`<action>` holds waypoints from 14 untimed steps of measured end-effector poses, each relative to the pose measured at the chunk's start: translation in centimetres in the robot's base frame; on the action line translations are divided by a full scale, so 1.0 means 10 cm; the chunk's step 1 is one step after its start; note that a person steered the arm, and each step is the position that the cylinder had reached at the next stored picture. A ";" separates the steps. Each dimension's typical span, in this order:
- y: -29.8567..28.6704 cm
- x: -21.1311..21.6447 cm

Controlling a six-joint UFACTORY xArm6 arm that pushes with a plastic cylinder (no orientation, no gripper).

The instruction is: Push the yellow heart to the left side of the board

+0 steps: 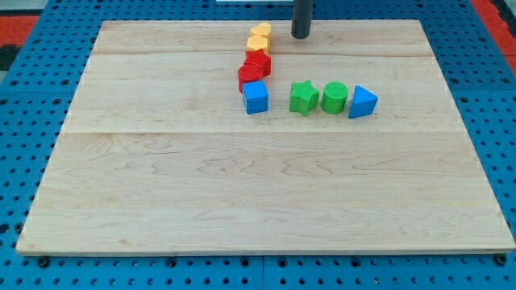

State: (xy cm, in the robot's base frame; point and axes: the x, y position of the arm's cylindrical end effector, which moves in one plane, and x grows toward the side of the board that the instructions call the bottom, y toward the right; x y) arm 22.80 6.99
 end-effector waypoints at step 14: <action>-2.01 0.22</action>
State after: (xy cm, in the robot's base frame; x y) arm 25.02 -13.08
